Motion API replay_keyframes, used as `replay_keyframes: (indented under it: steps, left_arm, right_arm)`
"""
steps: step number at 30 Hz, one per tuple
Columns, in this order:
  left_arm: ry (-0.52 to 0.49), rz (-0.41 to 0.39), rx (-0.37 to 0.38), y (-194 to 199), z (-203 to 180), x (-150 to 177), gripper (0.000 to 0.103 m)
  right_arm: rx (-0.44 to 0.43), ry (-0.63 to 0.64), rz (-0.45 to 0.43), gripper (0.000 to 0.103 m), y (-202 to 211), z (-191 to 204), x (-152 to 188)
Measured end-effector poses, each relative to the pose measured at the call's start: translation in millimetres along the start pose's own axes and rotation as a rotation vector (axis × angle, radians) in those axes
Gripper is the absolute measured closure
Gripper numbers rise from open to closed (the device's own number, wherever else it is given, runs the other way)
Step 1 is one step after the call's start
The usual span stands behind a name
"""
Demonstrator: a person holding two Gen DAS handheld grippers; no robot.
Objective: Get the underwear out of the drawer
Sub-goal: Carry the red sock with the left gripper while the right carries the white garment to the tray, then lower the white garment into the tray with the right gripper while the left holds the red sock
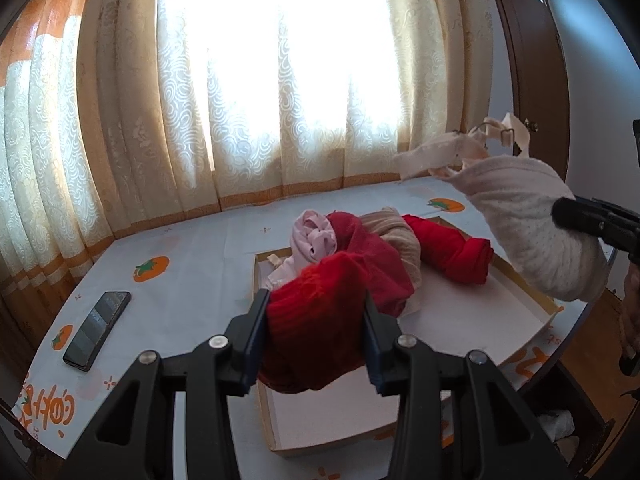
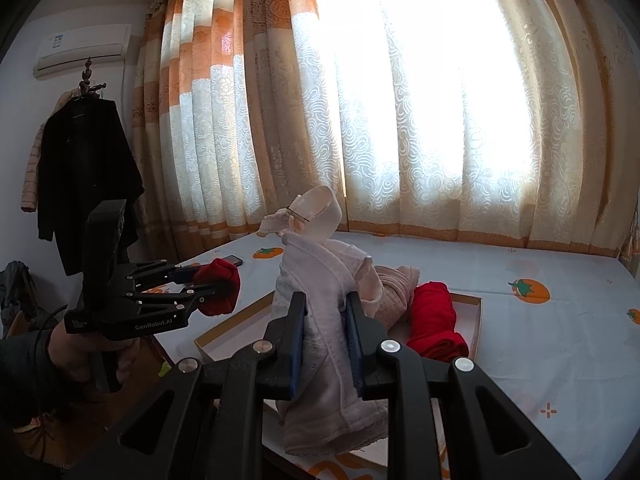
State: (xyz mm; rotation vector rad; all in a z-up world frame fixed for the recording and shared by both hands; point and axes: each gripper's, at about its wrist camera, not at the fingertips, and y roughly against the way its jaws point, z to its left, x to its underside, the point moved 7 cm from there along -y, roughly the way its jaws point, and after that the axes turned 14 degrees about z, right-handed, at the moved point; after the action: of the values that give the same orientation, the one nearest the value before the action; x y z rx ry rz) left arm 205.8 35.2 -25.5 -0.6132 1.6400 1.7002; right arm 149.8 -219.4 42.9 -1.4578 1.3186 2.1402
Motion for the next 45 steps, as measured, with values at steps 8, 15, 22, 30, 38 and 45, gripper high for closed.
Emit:
replay_keyframes:
  steps: [8,15,22,30,38,45]
  left_arm:
    - [0.000,0.033,0.002,-13,3,-1,0.062]
    - [0.021,0.090,0.034,-30,6,-2,0.062]
    - [0.017,0.152,0.058,-46,3,-1,0.062]
    - [0.012,0.217,0.069,-62,3,9,0.062]
    - [0.007,0.271,0.085,-74,0,16,0.062]
    - [-0.013,0.307,0.079,-84,-1,24,0.062]
  right_arm:
    - [0.022,-0.022,0.029,0.082,-13,-13,-5]
    - [0.029,-0.084,0.080,0.082,-28,-31,-5]
    - [0.032,-0.140,0.168,0.082,-52,-45,7]
    - [0.046,-0.114,0.261,0.082,-66,-53,25]
    - [0.072,-0.082,0.321,0.082,-76,-57,41]
    - [0.092,-0.065,0.339,0.082,-77,-56,49]
